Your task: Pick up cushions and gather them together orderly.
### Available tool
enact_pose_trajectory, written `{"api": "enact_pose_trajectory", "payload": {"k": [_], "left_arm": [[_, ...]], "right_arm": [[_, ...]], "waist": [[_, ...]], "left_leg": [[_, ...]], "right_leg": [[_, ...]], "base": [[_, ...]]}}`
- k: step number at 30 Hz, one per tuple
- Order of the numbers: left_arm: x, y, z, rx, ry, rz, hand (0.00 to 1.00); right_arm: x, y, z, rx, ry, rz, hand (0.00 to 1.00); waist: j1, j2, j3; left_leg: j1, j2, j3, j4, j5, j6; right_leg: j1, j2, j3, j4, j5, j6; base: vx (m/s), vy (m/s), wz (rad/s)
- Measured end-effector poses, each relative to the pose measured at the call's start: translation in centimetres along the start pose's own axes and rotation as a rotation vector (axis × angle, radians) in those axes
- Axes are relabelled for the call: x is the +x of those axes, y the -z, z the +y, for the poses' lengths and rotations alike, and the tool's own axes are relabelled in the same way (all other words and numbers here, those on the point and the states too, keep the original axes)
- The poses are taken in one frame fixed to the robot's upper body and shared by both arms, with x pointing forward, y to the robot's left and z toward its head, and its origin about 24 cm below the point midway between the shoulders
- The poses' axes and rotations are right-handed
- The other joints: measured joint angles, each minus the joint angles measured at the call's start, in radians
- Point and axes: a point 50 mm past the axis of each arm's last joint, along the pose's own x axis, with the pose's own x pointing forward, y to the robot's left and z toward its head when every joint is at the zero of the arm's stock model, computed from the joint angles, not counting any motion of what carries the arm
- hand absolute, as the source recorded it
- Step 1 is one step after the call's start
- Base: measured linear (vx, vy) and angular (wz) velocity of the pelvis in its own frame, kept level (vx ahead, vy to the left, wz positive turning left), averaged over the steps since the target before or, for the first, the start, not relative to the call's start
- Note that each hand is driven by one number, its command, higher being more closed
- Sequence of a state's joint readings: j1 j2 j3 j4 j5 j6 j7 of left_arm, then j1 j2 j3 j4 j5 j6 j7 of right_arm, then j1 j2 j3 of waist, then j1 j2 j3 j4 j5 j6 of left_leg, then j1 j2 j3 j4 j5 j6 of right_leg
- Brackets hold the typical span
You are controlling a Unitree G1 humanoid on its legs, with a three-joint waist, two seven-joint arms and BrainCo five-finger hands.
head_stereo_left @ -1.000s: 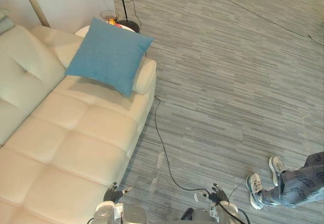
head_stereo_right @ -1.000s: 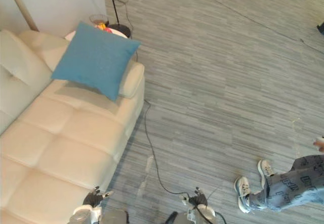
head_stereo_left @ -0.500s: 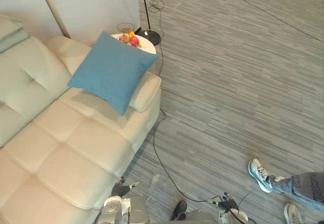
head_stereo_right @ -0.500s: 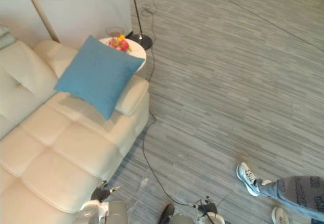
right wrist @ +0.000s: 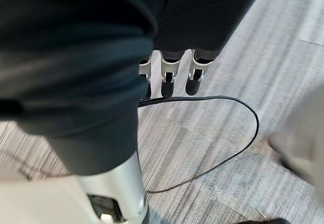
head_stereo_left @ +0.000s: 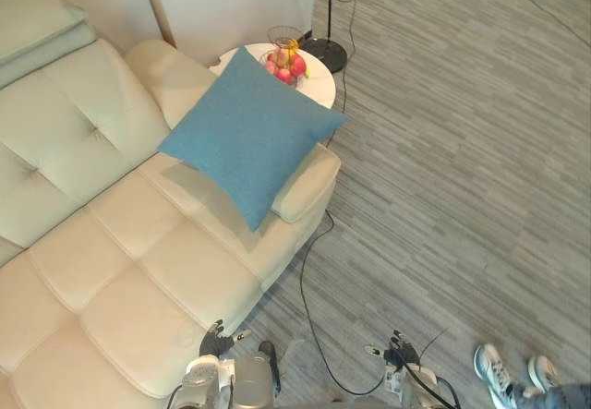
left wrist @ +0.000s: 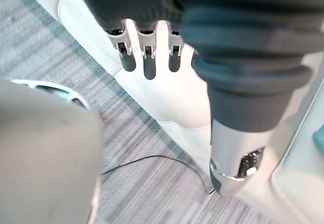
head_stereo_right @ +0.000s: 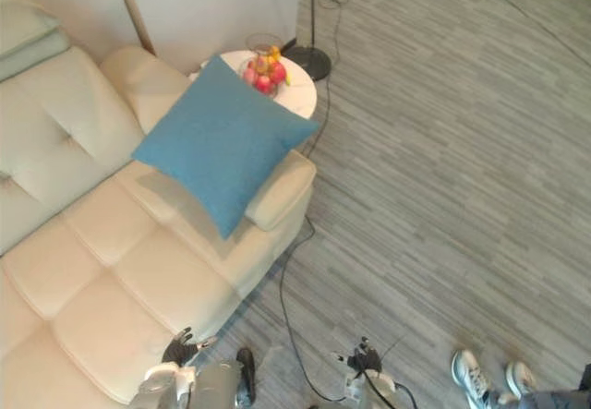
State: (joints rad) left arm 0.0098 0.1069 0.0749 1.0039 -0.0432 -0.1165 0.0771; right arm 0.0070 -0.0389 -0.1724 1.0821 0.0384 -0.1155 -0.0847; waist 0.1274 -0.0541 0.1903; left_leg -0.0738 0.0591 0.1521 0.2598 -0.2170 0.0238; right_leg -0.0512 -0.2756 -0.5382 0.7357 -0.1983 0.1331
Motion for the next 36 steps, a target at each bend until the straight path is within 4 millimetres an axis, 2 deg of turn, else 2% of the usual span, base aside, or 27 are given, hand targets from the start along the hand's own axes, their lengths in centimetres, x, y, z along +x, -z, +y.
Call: {"api": "enact_pose_trajectory", "payload": {"k": [1, 2, 4, 5, 6, 7, 8, 9, 10, 11, 12, 13, 14, 15, 16, 18, 20, 23, 26, 29, 31, 33, 34, 35, 36], "left_arm": [[-0.1, 0.2, 0.1, 0.001, -0.004, 0.004, 0.0], [-0.1, 0.2, 0.0, 0.003, -0.003, 0.005, 0.0], [0.0, 0.0, -0.6, 0.012, 0.015, -0.001, 0.0], [0.0, -0.2, -1.0, 0.012, 0.026, -0.005, 0.0], [0.0, -0.2, -1.2, 0.009, 0.03, -0.005, 0.0], [0.0, -0.2, -1.3, 0.009, 0.031, -0.004, 0.0], [0.0, 0.1, -1.2, 0.011, 0.031, 0.004, 0.0], [-0.1, 0.3, -0.6, 0.014, 0.018, 0.006, 0.0], [0.0, 0.2, -1.1, 0.007, 0.026, 0.011, 0.0], [-0.1, 0.2, -2.0, -0.015, 0.044, 0.011, 0.0], [-0.1, 0.2, -2.2, -0.022, 0.047, 0.011, 0.0], [-0.2, 0.3, -2.8, -0.042, 0.056, 0.015, 0.0], [-0.2, 0.4, -2.7, -0.057, 0.051, 0.019, 0.0], [-0.2, 0.4, -2.7, -0.062, 0.049, 0.02, 0.0], [-0.3, 0.6, -2.6, -0.067, 0.046, 0.022, 0.0], [-0.2, 0.1, -2.5, -0.066, 0.043, -0.003, 0.0], [-0.1, -0.1, -1.9, -0.055, 0.032, -0.015, 0.0], [-0.2, 0.2, -1.6, -0.037, 0.03, -0.003, 0.0], [-0.3, 0.9, -1.4, 0.001, 0.037, 0.021, 0.0], [-0.4, 1.7, -0.8, 0.026, 0.029, 0.062, 0.0], [-0.4, 1.9, -0.8, 0.026, 0.029, 0.071, 0.0], [-0.4, 1.9, -0.9, 0.047, 0.04, 0.068, 0.0], [-0.4, 1.9, -0.9, 0.049, 0.04, 0.069, 0.0], [-0.5, 2.1, -0.5, 0.057, 0.03, 0.074, 0.0], [-0.5, 2.0, -0.1, 0.062, 0.023, 0.071, 0.0]], "right_arm": [[0.0, 0.2, -0.1, -0.001, 0.003, 0.005, 0.0], [-0.1, 0.4, -0.3, -0.001, 0.006, 0.009, 0.0], [0.0, 0.0, -0.2, -0.002, 0.005, -0.004, 0.0], [0.0, -0.2, -0.2, -0.002, 0.003, -0.01, 0.0], [0.0, -0.2, -0.2, -0.002, 0.004, -0.009, 0.0], [0.0, -0.2, -0.2, -0.002, 0.004, -0.007, 0.0], [-0.1, 0.1, -0.2, -0.001, 0.005, -0.001, 0.0], [-0.2, 0.5, -0.2, 0.006, 0.007, 0.005, 0.0], [-0.1, 0.2, -0.4, 0.002, 0.009, -0.004, 0.0], [0.2, -0.7, -1.3, -0.007, 0.031, -0.032, 0.0], [0.2, -0.8, -1.5, -0.008, 0.037, -0.038, 0.0], [0.2, -0.9, -2.1, -0.014, 0.049, -0.04, 0.0], [0.0, -0.2, -2.2, -0.01, 0.051, -0.022, 0.0], [-0.1, 0.1, -2.2, -0.009, 0.051, -0.014, 0.0], [-0.3, 0.5, -2.2, -0.002, 0.054, -0.007, 0.0], [-0.3, 0.4, -2.1, -0.005, 0.046, -0.011, 0.0], [-0.2, 0.0, -1.7, -0.012, 0.035, -0.024, 0.0], [-0.2, 0.2, -1.5, -0.017, 0.025, -0.021, 0.0], [-0.2, 0.1, -1.0, -0.071, 0.004, -0.028, 0.0], [-0.3, 0.1, -0.7, -0.079, -0.004, -0.028, 0.0], [-0.2, -0.2, -0.3, -0.123, -0.021, -0.041, 0.0], [-0.3, -0.1, 0.3, -0.15, -0.047, -0.045, 0.0], [-0.3, -0.2, 0.3, -0.154, -0.048, -0.046, 0.0], [-0.3, -0.3, 0.7, -0.17, -0.062, -0.054, 0.0], [-0.4, -0.3, 1.2, -0.189, -0.079, -0.062, 0.0]], "waist": [[-0.007, -0.002, -0.001], [-0.019, 0.004, -0.002], [-0.025, 0.015, -0.003], [-0.029, 0.023, -0.003], [-0.039, 0.023, -0.003], [-0.043, 0.021, -0.004], [-0.061, 0.002, -0.012], [-0.071, -0.027, -0.012], [-0.078, -0.002, -0.004], [-0.072, 0.033, -0.004], [-0.073, 0.035, -0.003], [-0.073, 0.057, -0.009], [-0.073, 0.057, -0.009], [-0.072, 0.057, -0.01], [-0.071, 0.057, -0.01], [-0.067, 0.049, -0.012], [-0.051, 0.043, -0.011], [-0.063, 0.044, -0.023], [-0.063, 0.034, -0.032], [-0.065, 0.012, -0.046], [-0.065, 0.017, -0.047], [-0.075, 0.015, -0.045], [-0.079, 0.02, -0.04], [-0.091, 0.011, -0.039], [-0.091, -0.018, -0.042]], "left_leg": [[0.026, 0.003, -0.031, -0.016, 0.003, -0.004], [0.044, 0.017, -0.084, -0.038, 0.007, -0.012], [0.05, 0.042, -0.142, -0.07, 0.019, -0.032], [0.05, 0.06, -0.191, -0.088, 0.029, -0.048], [0.054, 0.069, -0.228, -0.09, 0.03, -0.053], [0.058, 0.071, -0.239, -0.089, 0.03, -0.058], [0.066, 0.066, -0.273, -0.08, 0.026, -0.093], [0.081, 0.046, -0.307, -0.083, 0.003, -0.138], [0.092, 0.067, -0.331, -0.082, -0.016, -0.163], [0.071, 0.103, -0.35, -0.078, 0.005, -0.173], [0.072, 0.107, -0.355, -0.08, 0.011, -0.171], [0.072, 0.13, -0.374, -0.082, 0.037, -0.184], [0.072, 0.144, -0.396, -0.077, 0.059, -0.192], [0.07, 0.148, -0.397, -0.069, 0.06, -0.192], [0.043, 0.16, -0.386, -0.015, 0.059, -0.193], [-0.023, 0.167, -0.329, 0.097, 0.06, -0.194], [-0.077, 0.2, -0.137, 0.168, 0.063, -0.181], [-0.059, 0.194, 0.03, 0.077, 0.073, -0.16], [-0.006, 0.166, 0.033, -0.043, 0.074, -0.16], [0.056, 0.137, 0.067, -0.07, 0.074, -0.16], [0.082, 0.138, 0.087, -0.076, 0.074, -0.16], [0.124, 0.134, 0.078, -0.093, 0.073, -0.159], [0.132, 0.138, 0.07, -0.096, 0.071, -0.155], [0.143, 0.139, 0.044, -0.102, 0.065, -0.148], [0.142, 0.119, 0.026, -0.104, 0.063, -0.152]], "right_leg": [[-0.007, 0.009, -0.012, -0.028, -0.025, -0.013], [-0.031, 0.038, -0.011, -0.12, -0.046, -0.03], [-0.086, 0.088, 0.043, -0.274, -0.044, -0.037], [-0.123, 0.134, 0.139, -0.427, -0.004, -0.037], [-0.137, 0.154, 0.235, -0.545, 0.064, -0.036], [-0.139, 0.157, 0.273, -0.587, 0.097, -0.03], [-0.12, 0.154, 0.352, -0.696, 0.2, -0.017], [-0.097, 0.131, 0.399, -0.715, 0.339, -0.022], [-0.087, 0.145, 0.383, -0.694, 0.309, -0.033], [-0.086, 0.174, 0.361, -0.654, 0.264, -0.032], [-0.081, 0.176, 0.351, -0.648, 0.241, -0.049], [-0.068, 0.19, 0.294, -0.613, 0.2, -0.065], [-0.034, 0.194, 0.238, -0.594, 0.161, -0.075], [-0.019, 0.196, 0.219, -0.593, 0.149, -0.076], [0.016, 0.198, 0.166, -0.59, 0.114, -0.079], [0.045, 0.199, 0.115, -0.594, 0.093, -0.084], [0.054, 0.198, 0.085, -0.602, 0.086, -0.087], [0.053, 0.185, 0.057, -0.622, 0.112, -0.092], [0.055, 0.184, 0.082, -0.672, 0.144, -0.101], [0.088, 0.155, 0.126, -0.676, 0.153, -0.091], [0.046, 0.128, 0.143, -0.547, 0.136, -0.07], [-0.078, 0.063, 0.189, -0.228, 0.129, -0.071], [-0.102, 0.055, 0.2, -0.181, 0.113, -0.071], [-0.126, 0.059, 0.233, -0.162, 0.047, -0.055], [-0.12, 0.069, 0.249, -0.276, 0.085, -0.074]], "base": [[0.35, -0.096, 1.15], [0.39, -0.156, 1.26], [0.33, -0.19, 1.06], [0.29, -0.243, 1.11], [0.28, -0.274, 1.12], [0.3, -0.341, 1.21], [0.32, -0.417, 1.37], [0.31, -0.458, 1.41], [0.25, -0.437, 1.22], [0.14, -0.297, 0.73], [0.19, -0.37, 1.03], [0.16, -0.35, 1.21], [0.16, -0.353, 1.24], [0.09, -0.232, 1.29], [0.07, -0.19, 1.19], [0.05, -0.152, 0.95], [0.05, -0.07, 0.41], [0.1, -0.001, 0.36], [0.14, 0.097, 0.04], [0.13, 0.139, -0.21], [0.05, 0.112, -0.21], [0.03, 0.089, 0.13], [0.05, -0.036, 0.44], [0.03, -0.105, 0.65], [0.01, -0.11, 0.66]]}}
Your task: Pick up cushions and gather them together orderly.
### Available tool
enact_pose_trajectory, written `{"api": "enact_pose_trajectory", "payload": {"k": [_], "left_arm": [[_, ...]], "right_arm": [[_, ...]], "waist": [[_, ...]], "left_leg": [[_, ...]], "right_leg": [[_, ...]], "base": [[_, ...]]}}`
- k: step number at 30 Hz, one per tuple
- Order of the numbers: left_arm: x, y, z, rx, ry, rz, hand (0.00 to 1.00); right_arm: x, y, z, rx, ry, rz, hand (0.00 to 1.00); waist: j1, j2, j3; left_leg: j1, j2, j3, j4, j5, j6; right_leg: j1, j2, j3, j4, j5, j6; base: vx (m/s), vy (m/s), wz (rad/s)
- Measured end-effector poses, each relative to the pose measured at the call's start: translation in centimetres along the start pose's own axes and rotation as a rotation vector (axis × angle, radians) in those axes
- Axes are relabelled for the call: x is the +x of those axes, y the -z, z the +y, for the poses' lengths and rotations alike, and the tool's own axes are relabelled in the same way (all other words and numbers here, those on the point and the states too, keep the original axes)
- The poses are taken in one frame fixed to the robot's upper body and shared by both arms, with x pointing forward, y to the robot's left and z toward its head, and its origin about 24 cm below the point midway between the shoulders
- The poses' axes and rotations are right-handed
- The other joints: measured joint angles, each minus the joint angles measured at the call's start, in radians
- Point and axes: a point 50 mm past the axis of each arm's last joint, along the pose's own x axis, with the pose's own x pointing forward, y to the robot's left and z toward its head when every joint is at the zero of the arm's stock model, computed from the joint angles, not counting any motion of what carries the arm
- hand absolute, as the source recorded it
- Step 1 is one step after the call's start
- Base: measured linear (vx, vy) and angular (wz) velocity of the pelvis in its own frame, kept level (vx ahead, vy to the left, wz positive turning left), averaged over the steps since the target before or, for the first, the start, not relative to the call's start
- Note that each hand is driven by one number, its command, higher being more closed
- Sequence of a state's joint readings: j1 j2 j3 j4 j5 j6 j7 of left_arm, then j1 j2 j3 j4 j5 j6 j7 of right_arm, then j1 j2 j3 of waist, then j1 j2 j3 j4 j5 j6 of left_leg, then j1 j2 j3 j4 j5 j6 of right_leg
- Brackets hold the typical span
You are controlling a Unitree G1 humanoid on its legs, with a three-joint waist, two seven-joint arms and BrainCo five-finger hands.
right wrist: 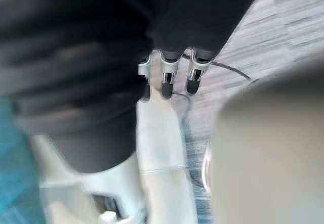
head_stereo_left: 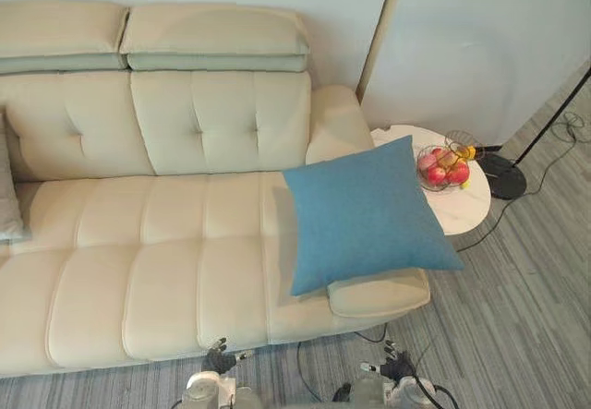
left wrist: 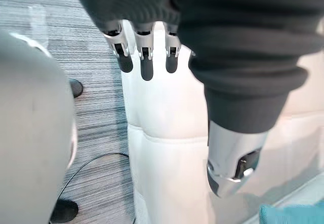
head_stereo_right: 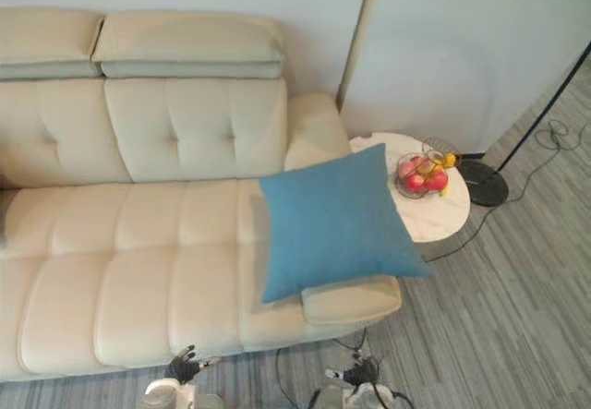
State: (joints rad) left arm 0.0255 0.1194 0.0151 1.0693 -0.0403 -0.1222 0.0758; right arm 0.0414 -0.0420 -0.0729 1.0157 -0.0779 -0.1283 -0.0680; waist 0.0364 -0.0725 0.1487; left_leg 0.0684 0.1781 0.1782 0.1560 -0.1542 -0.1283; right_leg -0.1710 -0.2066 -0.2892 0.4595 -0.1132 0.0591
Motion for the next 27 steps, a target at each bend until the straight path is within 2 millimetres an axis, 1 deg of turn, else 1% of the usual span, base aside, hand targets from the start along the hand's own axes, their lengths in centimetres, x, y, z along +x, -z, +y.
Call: {"api": "enact_pose_trajectory", "payload": {"k": [1, 2, 3, 4, 5, 6, 7, 8, 9, 10, 13, 14, 15, 16, 18, 19, 20, 21, 24, 25, 27], "left_arm": [[0.0, -0.1, 0.3, 0.005, -0.005, -0.005, 0.0], [0.1, -0.1, 0.3, -0.003, -0.01, -0.003, 0.0], [0.1, -0.1, 0.2, -0.003, -0.007, -0.003, 0.0], [0.0, -0.1, -0.4, -0.011, 0.006, 0.0, 0.0], [0.0, 0.0, -0.7, -0.019, 0.012, 0.003, 0.0], [0.0, 0.1, -0.9, -0.02, 0.014, 0.005, 0.0], [-0.2, 0.4, -1.0, -0.026, 0.015, 0.013, 0.0], [-0.2, 0.5, -1.1, -0.027, 0.014, 0.015, 0.0], [-0.2, 0.5, -1.1, -0.028, 0.014, 0.015, 0.0], [-0.3, 0.6, -1.0, -0.028, 0.011, 0.017, 0.0], [-0.3, 0.6, -0.8, -0.02, 0.006, 0.014, 0.0], [-0.3, 0.5, -0.9, -0.013, 0.008, 0.002, 0.0], [-0.4, 0.3, -1.0, 0.0, 0.007, -0.017, 0.0], [-0.4, 0.2, -1.1, 0.011, 0.01, -0.026, 0.0], [-0.6, -0.8, -1.8, 0.036, 0.035, -0.082, 0.0], [-0.8, -1.6, -2.3, 0.043, 0.055, -0.134, 0.0], [-1.0, -2.8, -2.6, 0.038, 0.068, -0.196, 0.0], [-1.1, -3.1, -2.8, 0.036, 0.072, -0.213, 0.0], [-1.9, -5.0, -3.7, 0.004, 0.105, -0.32, 0.0], [-1.9, -5.1, -3.7, 0.001, 0.106, -0.328, 0.0], [-2.4, -5.4, -3.6, -0.013, 0.103, -0.356, 0.0]], "right_arm": [[0.0, 0.0, 0.1, -0.001, -0.003, 0.001, 0.0], [0.1, -0.2, 0.0, -0.003, 0.001, -0.006, 0.0], [0.1, -0.4, -0.1, -0.007, 0.004, -0.011, 0.0], [0.3, -0.8, -0.3, -0.013, 0.013, -0.023, 0.0], [0.3, -0.6, -0.7, -0.019, 0.021, -0.011, 0.0], [0.3, -0.6, -0.7, -0.019, 0.022, -0.009, 0.0], [0.2, -0.3, -1.1, -0.021, 0.032, 0.0, 0.0], [0.0, 0.1, -1.4, -0.023, 0.042, 0.005, 0.0], [0.0, 0.2, -1.5, -0.022, 0.046, 0.007, 0.0], [-0.1, 0.3, -1.6, -0.021, 0.053, 0.008, 0.0], [0.0, -0.3, -1.5, -0.016, 0.062, -0.025, 0.0], [-0.1, -0.7, -1.5, -0.012, 0.067, -0.049, 0.0], [-0.1, -1.5, -1.5, -0.006, 0.076, -0.088, 0.0], [-0.1, -1.8, -1.5, -0.004, 0.081, -0.103, 0.0], [-0.3, -2.6, -1.8, 0.004, 0.102, -0.153, 0.0], [-0.5, -3.1, -1.9, 0.011, 0.111, -0.182, 0.0], [-0.6, -3.7, -2.1, 0.036, 0.127, -0.218, 0.0], [-0.6, -3.9, -2.2, 0.05, 0.135, -0.228, 0.0], [-1.0, -5.2, -3.3, 0.14, 0.204, -0.299, 0.0], [-1.0, -5.3, -3.4, 0.148, 0.211, -0.306, 0.0], [-1.4, -6.4, -4.1, 0.183, 0.249, -0.364, 0.0]], "waist": [[0.0, -0.011, 0.001], [0.003, -0.004, -0.002], [0.003, -0.005, -0.006], [0.001, 0.017, -0.003], [0.001, 0.042, 0.0], [0.0, 0.049, 0.001], [-0.003, 0.062, -0.008], [-0.006, 0.065, -0.014], [-0.006, 0.064, -0.017], [-0.006, 0.055, -0.028], [-0.008, 0.041, -0.037], [-0.008, 0.038, -0.042], [-0.008, 0.038, -0.043], [-0.008, 0.038, -0.042], [-0.008, 0.043, -0.045], [-0.008, 0.045, -0.053], [-0.008, 0.047, -0.052], [-0.008, 0.048, -0.052], [-0.011, 0.054, -0.056], [-0.011, 0.054, -0.056], [-0.012, 0.06, -0.06]], "left_leg": [[0.0, -0.012, -0.003, 0.0, -0.004, -0.006], [-0.003, -0.015, -0.016, -0.008, -0.01, -0.014], [-0.008, -0.013, -0.02, -0.01, -0.01, -0.014], [-0.024, -0.011, -0.026, -0.011, -0.01, -0.014], [-0.035, -0.004, -0.027, -0.013, -0.005, -0.02], [-0.034, -0.001, -0.028, -0.014, -0.005, -0.021], [-0.027, 0.007, -0.036, -0.015, -0.003, -0.023], [-0.024, 0.009, -0.053, -0.021, -0.002, -0.026], [-0.022, 0.01, -0.055, -0.026, -0.001, -0.027], [-0.014, 0.007, -0.057, -0.045, 0.009, -0.027], [-0.018, -0.001, -0.08, -0.052, 0.017, -0.028], [-0.019, -0.004, -0.082, -0.052, 0.017, -0.027], [-0.019, -0.008, -0.083, -0.052, 0.019, -0.024], [-0.019, -0.01, -0.085, -0.052, 0.02, -0.023], [-0.022, -0.018, -0.104, -0.052, 0.023, -0.02], [-0.031, -0.022, -0.108, -0.053, 0.03, -0.017], [-0.032, -0.023, -0.112, -0.061, 0.038, -0.015], [-0.031, -0.023, -0.113, -0.066, 0.043, -0.016], [-0.031, -0.025, -0.134, -0.089, 0.063, -0.015], [-0.031, -0.025, -0.134, -0.09, 0.063, -0.015], [-0.03, -0.027, -0.133, -0.108, 0.073, -0.015]], "right_leg": [[0.002, -0.002, 0.0, -0.031, 0.003, -0.006], [0.046, 0.009, 0.002, -0.105, -0.015, -0.003], [0.058, 0.017, 0.0, -0.138, -0.015, -0.003], [0.07, 0.029, -0.005, -0.197, -0.009, 0.013], [0.075, 0.046, -0.009, -0.233, 0.014, 0.014], [0.083, 0.052, -0.009, -0.247, 0.021, 0.014], [0.121, 0.069, -0.018, -0.302, 0.046, 0.013], [0.158, 0.079, -0.034, -0.351, 0.065, 0.015], [0.169, 0.082, -0.039, -0.367, 0.071, 0.015], [0.183, 0.085, -0.05, -0.4, 0.087, 0.018], [0.205, 0.086, -0.066, -0.442, 0.111, 0.019], [0.211, 0.085, -0.067, -0.454, 0.117, 0.021], [0.219, 0.084, -0.068, -0.469, 0.127, 0.021], [0.225, 0.083, -0.07, -0.476, 0.131, 0.021], [0.243, 0.082, -0.085, -0.501, 0.143, 0.022], [0.241, 0.08, -0.091, -0.503, 0.144, 0.021], [0.241, 0.08, -0.095, -0.504, 0.145, 0.021], [0.241, 0.08, -0.097, -0.504, 0.146, 0.02], [0.241, 0.081, -0.113, -0.508, 0.151, 0.014], [0.241, 0.081, -0.113, -0.509, 0.152, 0.014], [0.241, 0.082, -0.107, -0.519, 0.162, 0.013]], "base": [[0.03, -0.094, 0.37], [0.03, -0.081, 0.05], [0.01, -0.119, -0.01], [-0.03, -0.078, -0.02], [-0.04, -0.064, -0.01], [-0.02, -0.037, 0.05], [0.0, -0.03, 0.19], [0.0, -0.024, 0.25], [0.0, -0.01, 0.27], [0.01, -0.002, 0.21], [0.0, 0.011, 0.17], [-0.01, 0.027, 0.07], [0.0, 0.024, 0.05], [-0.01, 0.018, 0.11], [-0.02, 0.011, 0.22], [-0.03, 0.006, 0.23], [-0.02, 0.003, 0.17], [-0.04, -0.012, 0.15], [-0.05, -0.018, 0.14], [-0.06, -0.004, 0.02], [-0.07, 0.0, -0.06]]}}
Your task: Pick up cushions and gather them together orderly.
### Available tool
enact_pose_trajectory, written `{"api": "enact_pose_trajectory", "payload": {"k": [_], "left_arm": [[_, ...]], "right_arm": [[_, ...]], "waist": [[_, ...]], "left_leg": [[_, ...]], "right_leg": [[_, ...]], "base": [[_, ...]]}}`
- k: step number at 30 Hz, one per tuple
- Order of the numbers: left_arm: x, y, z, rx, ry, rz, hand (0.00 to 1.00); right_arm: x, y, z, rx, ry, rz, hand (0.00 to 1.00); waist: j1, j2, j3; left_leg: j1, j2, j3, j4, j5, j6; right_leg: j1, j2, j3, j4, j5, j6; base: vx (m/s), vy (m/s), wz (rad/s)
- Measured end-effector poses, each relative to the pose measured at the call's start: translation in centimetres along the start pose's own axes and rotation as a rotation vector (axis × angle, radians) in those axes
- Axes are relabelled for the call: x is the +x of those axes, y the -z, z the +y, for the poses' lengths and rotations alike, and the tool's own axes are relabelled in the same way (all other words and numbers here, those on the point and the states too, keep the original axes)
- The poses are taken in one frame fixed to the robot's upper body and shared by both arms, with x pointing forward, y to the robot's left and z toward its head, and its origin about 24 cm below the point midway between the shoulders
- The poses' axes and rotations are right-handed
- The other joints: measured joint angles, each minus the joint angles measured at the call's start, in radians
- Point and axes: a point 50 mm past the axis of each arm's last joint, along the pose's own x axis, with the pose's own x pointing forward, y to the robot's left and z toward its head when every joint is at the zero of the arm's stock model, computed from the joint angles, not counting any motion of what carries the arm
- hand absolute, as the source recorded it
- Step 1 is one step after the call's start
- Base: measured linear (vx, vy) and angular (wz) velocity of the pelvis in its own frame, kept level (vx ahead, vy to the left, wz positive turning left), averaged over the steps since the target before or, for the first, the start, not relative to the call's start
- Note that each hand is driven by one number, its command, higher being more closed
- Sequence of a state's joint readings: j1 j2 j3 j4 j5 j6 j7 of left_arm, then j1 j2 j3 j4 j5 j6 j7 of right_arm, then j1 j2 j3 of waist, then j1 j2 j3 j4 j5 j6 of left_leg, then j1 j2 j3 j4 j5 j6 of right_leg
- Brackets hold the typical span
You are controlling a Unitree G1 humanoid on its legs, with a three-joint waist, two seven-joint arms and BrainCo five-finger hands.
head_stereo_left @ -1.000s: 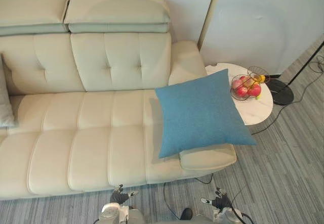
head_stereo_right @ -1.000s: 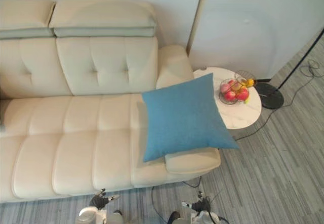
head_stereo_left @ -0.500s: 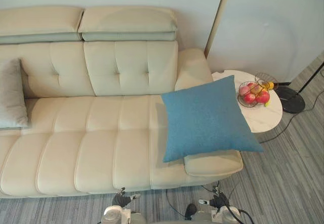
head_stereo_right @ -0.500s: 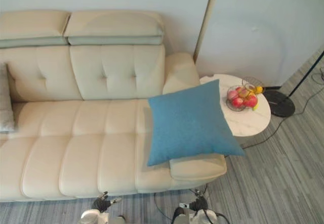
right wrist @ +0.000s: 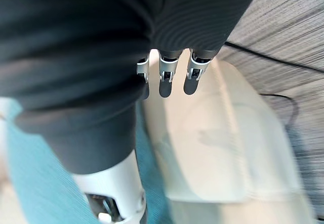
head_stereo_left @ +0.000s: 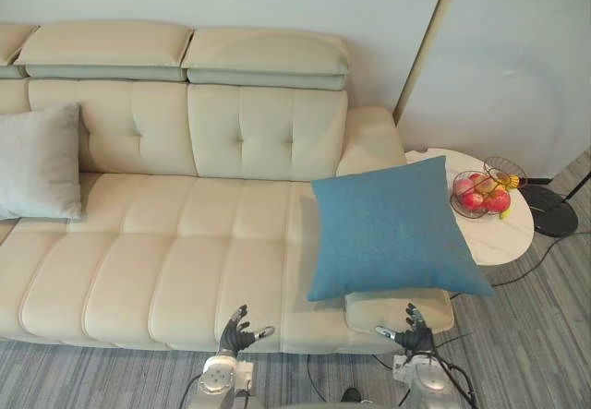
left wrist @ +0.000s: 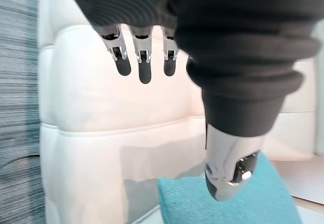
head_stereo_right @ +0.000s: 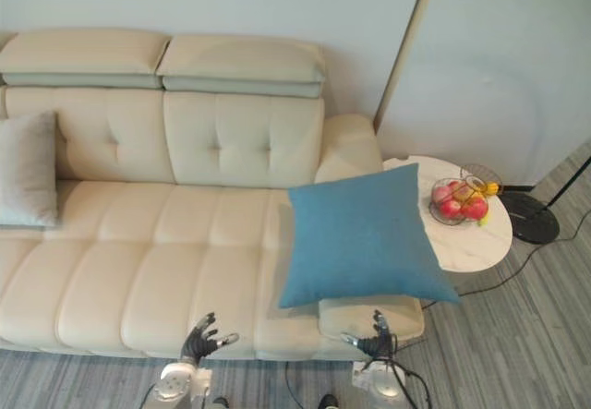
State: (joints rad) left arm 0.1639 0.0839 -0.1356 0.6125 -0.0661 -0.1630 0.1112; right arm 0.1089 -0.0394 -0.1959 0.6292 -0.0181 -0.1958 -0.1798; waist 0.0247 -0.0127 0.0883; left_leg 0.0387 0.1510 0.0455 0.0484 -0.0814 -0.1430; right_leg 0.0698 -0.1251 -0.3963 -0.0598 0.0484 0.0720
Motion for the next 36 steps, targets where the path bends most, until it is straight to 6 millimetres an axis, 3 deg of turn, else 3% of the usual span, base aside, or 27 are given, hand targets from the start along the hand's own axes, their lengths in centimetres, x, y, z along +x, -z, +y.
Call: {"api": "enact_pose_trajectory", "payload": {"k": [9, 15, 23, 28, 31, 36], "left_arm": [[-1.3, -4.4, 1.0, -0.1, -0.078, -0.229, 0.0], [-1.8, -8.1, 1.1, -0.131, -0.089, -0.399, 0.0], [-2.2, -9.6, 1.0, -0.234, -0.12, -0.468, 0.0], [-2.2, -11.6, 1.9, -0.272, -0.145, -0.549, 0.0], [-2.0, -13.2, 2.1, -0.279, -0.149, -0.607, 0.0], [-1.4, -16.6, 1.8, -0.278, -0.127, -0.716, 0.0]], "right_arm": [[-0.4, -4.3, -1.9, 0.122, 0.153, -0.204, 0.0], [-1.1, -6.4, -5.5, 0.184, 0.352, -0.316, 0.0], [-1.0, -8.4, -6.0, 0.222, 0.412, -0.391, 0.0], [-0.4, -10.0, -6.3, 0.268, 0.433, -0.437, 0.0], [0.2, -12.2, -6.8, 0.265, 0.433, -0.51, 0.0], [1.5, -17.9, -8.0, 0.275, 0.405, -0.67, 0.0]], "waist": [[-0.006, 0.02, -0.013], [-0.019, 0.021, -0.014], [-0.019, 0.029, -0.012], [-0.026, 0.036, -0.006], [-0.027, 0.048, 0.019], [-0.03, 0.057, 0.075]], "left_leg": [[0.018, -0.001, 0.025, -0.032, 0.01, -0.001], [0.027, -0.001, 0.033, -0.041, 0.009, 0.0], [0.03, -0.001, 0.081, -0.044, -0.005, 0.002], [-0.005, -0.001, 0.083, -0.038, -0.005, 0.002], [-0.026, -0.004, 0.083, -0.032, -0.006, 0.002], [-0.079, -0.005, 0.086, -0.014, -0.004, 0.003]], "right_leg": [[-0.004, 0.003, 0.029, -0.016, 0.007, 0.002], [-0.005, 0.004, 0.047, -0.015, 0.004, 0.006], [-0.044, 0.003, 0.097, 0.0, 0.003, 0.007], [-0.085, 0.002, 0.1, 0.004, 0.005, 0.007], [-0.1, -0.001, 0.102, 0.005, 0.006, 0.008], [-0.152, -0.002, 0.109, 0.006, 0.018, 0.004]], "base": [[0.0, 0.008, -0.07], [0.04, 0.018, -0.04], [0.01, 0.019, -0.18], [0.01, 0.004, -0.02], [0.01, 0.002, 0.0], [0.01, -0.005, -0.03]]}}
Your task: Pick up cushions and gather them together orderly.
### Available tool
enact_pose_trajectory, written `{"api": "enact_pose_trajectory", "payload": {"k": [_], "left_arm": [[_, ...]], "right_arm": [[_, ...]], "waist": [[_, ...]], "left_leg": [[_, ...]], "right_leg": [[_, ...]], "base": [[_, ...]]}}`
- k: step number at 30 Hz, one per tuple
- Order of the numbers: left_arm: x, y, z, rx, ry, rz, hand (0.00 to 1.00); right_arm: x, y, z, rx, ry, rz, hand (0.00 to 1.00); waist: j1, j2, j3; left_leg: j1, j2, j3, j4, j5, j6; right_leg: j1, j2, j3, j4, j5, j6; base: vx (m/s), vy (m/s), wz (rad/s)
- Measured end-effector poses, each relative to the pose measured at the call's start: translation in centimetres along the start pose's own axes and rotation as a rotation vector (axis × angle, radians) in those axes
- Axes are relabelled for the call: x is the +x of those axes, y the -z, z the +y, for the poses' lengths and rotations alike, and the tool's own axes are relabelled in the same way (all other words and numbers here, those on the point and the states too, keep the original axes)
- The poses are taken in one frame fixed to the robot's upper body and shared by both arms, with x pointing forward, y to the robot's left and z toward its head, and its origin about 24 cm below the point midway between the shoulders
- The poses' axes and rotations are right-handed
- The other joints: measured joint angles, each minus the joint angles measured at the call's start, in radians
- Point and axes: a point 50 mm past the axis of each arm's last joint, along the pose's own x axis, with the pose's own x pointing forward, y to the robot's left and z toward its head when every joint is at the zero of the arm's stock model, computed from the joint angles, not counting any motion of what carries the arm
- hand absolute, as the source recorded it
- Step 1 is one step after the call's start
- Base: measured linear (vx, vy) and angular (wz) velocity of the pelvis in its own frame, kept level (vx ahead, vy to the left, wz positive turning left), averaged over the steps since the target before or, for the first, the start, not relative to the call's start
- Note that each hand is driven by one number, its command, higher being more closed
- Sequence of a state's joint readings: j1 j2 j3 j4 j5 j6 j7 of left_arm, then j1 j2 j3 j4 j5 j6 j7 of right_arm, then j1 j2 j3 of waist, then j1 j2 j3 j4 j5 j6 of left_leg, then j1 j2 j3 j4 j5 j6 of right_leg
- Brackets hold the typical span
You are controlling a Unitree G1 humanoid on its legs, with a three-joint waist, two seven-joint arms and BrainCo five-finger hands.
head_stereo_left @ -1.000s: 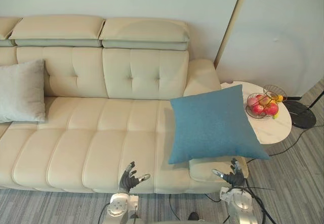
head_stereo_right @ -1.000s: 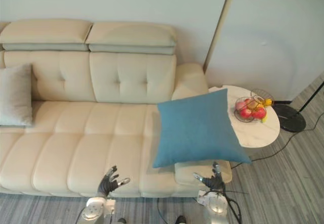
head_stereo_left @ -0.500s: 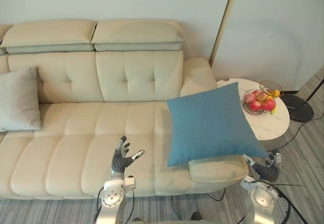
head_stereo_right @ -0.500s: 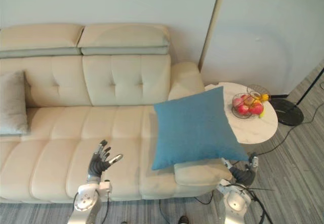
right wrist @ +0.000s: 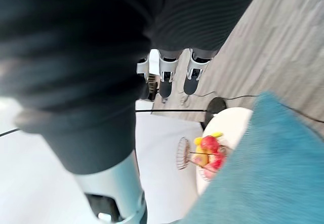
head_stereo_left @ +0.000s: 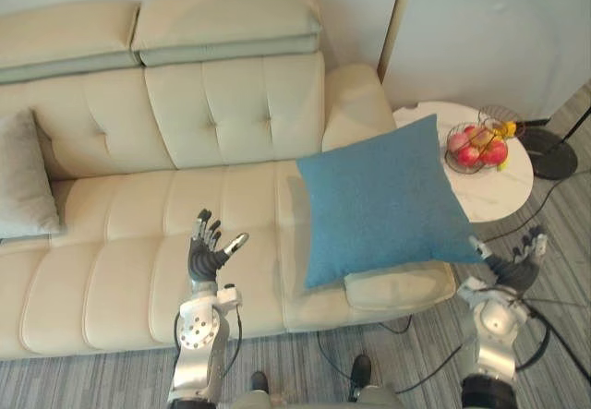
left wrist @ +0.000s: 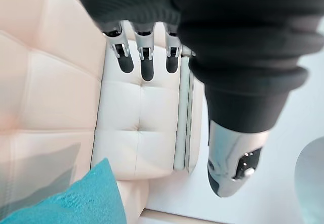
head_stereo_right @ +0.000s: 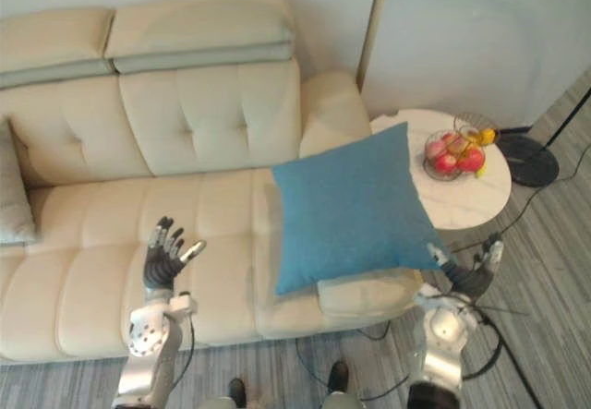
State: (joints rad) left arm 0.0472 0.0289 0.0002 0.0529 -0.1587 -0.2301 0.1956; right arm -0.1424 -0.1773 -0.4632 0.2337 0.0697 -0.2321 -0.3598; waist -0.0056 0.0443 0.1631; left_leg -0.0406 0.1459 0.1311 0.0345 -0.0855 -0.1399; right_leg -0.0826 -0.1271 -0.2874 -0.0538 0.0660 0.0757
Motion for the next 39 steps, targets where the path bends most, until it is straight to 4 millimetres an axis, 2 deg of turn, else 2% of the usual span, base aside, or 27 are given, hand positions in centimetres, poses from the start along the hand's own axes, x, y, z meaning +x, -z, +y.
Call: {"api": "enact_pose_trajectory", "payload": {"k": [2, 3, 4, 6, 8, 10, 12, 15, 17, 24, 27, 28, 29, 32, 35, 39], "left_arm": [[0.9, -0.7, -0.9, -0.012, 0.03, -0.032, 0.0], [2.1, -1.0, -1.7, -0.013, 0.065, -0.044, 0.0], [2.4, -1.0, -1.9, -0.013, 0.073, -0.041, 0.0], [4.0, -1.4, -2.6, -0.032, 0.09, -0.05, 0.0], [4.7, -1.6, -2.8, -0.048, 0.092, -0.048, 0.0], [6.1, -1.9, -2.9, -0.053, 0.087, -0.046, 0.0], [8.2, -2.7, -2.9, -0.06, 0.071, -0.049, 0.0], [10.3, -4.1, -3.1, -0.084, 0.051, -0.063, 0.0], [11.0, -4.4, -3.2, -0.095, 0.039, -0.058, 0.0], [12.2, -4.4, -3.6, -0.15, 0.027, -0.015, 0.0], [12.7, -4.5, -3.9, -0.142, 0.034, 0.004, 0.0], [13.1, -4.9, -3.8, -0.142, 0.036, -0.003, 0.0], [13.5, -5.3, -4.1, -0.147, 0.044, -0.006, 0.0], [14.3, -6.4, -5.2, -0.136, 0.074, -0.023, 0.0], [14.3, -6.0, -5.0, -0.125, 0.066, 0.0, 0.0], [14.7, -6.4, -5.3, -0.123, 0.069, -0.006, 0.0]], "right_arm": [[1.8, -1.2, 0.6, 0.006, -0.024, -0.033, 0.0], [3.3, -2.4, 1.6, 0.012, -0.049, -0.063, 0.0], [3.6, -2.6, 1.9, 0.018, -0.059, -0.067, 0.0], [5.4, -4.7, 4.0, 0.037, -0.113, -0.111, 0.0], [6.4, -5.9, 5.0, 0.046, -0.137, -0.126, 0.0], [8.0, -8.1, 6.3, 0.046, -0.172, -0.171, 0.0], [9.8, -11.5, 8.0, 0.049, -0.219, -0.23, 0.0], [11.1, -15.4, 9.7, 0.077, -0.264, -0.282, 0.0], [11.1, -16.0, 10.5, 0.087, -0.291, -0.28, 0.0], [11.1, -13.8, 12.0, 0.015, -0.382, -0.157, 0.0], [10.9, -13.1, 12.6, 0.013, -0.402, -0.112, 0.0], [10.8, -13.2, 13.3, 0.03, -0.407, -0.101, 0.0], [10.9, -13.7, 13.8, 0.037, -0.41, -0.097, 0.0], [11.5, -13.9, 13.8, 0.036, -0.373, -0.069, 0.0], [11.8, -13.8, 13.9, 0.038, -0.345, -0.034, 0.0], [11.6, -14.0, 14.6, 0.049, -0.33, -0.019, 0.0]], "waist": [[-0.004, 0.003, 0.008], [-0.007, 0.011, 0.042], [-0.01, 0.012, 0.043], [-0.014, 0.016, 0.064], [-0.014, 0.017, 0.075], [-0.017, 0.019, 0.104], [-0.022, 0.018, 0.127], [-0.027, 0.016, 0.172], [-0.03, 0.015, 0.18], [-0.028, 0.006, 0.204], [-0.028, -0.012, 0.216], [-0.03, -0.028, 0.231], [-0.039, -0.012, 0.24], [-0.044, -0.046, 0.267], [-0.043, -0.048, 0.267], [-0.042, -0.048, 0.268]], "left_leg": [[-0.031, 0.0, -0.002, 0.008, 0.0, 0.0], [-0.037, 0.0, -0.001, 0.012, 0.0, 0.0], [-0.046, 0.0, -0.001, 0.015, 0.0, 0.0], [-0.086, 0.0, 0.006, 0.02, 0.005, 0.002], [-0.097, 0.0, 0.014, 0.022, 0.005, 0.002], [-0.099, 0.0, 0.019, 0.025, 0.005, 0.002], [-0.132, 0.0, 0.018, 0.048, 0.005, 0.002], [-0.152, 0.0, 0.014, 0.057, 0.005, 0.002], [-0.166, -0.001, 0.012, 0.06, 0.005, 0.002], [-0.19, -0.009, 0.013, 0.104, 0.003, 0.002], [-0.261, -0.008, 0.022, 0.273, -0.015, 0.004], [-0.306, -0.011, 0.018, 0.305, -0.045, 0.011], [-0.289, -0.009, 0.012, 0.156, 0.03, 0.043], [-0.274, -0.028, 0.024, 0.13, 0.027, 0.046], [-0.273, -0.032, 0.027, 0.145, 0.027, 0.046], [-0.274, -0.021, 0.047, 0.145, 0.027, 0.046]], "right_leg": [[-0.028, 0.0, 0.0, 0.0, 0.005, -0.003], [-0.033, 0.0, 0.001, 0.0, 0.009, -0.006], [-0.041, 0.0, 0.002, 0.0, 0.011, -0.008], [-0.084, -0.001, 0.011, 0.0, 0.023, -0.015], [-0.1, -0.001, 0.017, 0.0, 0.028, -0.018], [-0.103, -0.001, 0.021, 0.0, 0.034, -0.021], [-0.132, -0.006, 0.022, 0.017, 0.035, -0.021], [-0.154, -0.01, 0.021, 0.034, 0.035, -0.021], [-0.172, -0.014, 0.021, 0.047, 0.035, -0.021], [-0.2, -0.031, 0.034, 0.094, 0.035, -0.021], [-0.197, -0.048, 0.055, 0.104, 0.049, -0.04], [-0.195, -0.064, 0.069, 0.107, 0.052, -0.043], [-0.197, -0.044, 0.071, 0.107, 0.05, -0.041], [-0.21, -0.062, 0.077, 0.108, 0.058, -0.022], [-0.214, -0.068, 0.08, 0.127, 0.058, -0.023], [-0.233, -0.06, 0.09, 0.137, 0.058, -0.023]], "base": [[0.0, 0.0, 0.0], [0.0, 0.0, 0.0], [-0.02, -0.016, -0.04], [-0.02, -0.014, -0.09], [-0.02, -0.017, -0.11], [-0.02, -0.012, -0.09], [-0.06, -0.01, -0.01], [-0.04, -0.007, 0.03], [-0.01, 0.0, 0.03], [0.01, 0.009, 0.0], [0.02, 0.043, -0.07], [-0.01, 0.098, -0.15], [-0.01, 0.115, -0.24], [0.0, 0.1, -0.04], [0.02, 0.069, -0.03], [0.04, -0.001, -0.15]]}}
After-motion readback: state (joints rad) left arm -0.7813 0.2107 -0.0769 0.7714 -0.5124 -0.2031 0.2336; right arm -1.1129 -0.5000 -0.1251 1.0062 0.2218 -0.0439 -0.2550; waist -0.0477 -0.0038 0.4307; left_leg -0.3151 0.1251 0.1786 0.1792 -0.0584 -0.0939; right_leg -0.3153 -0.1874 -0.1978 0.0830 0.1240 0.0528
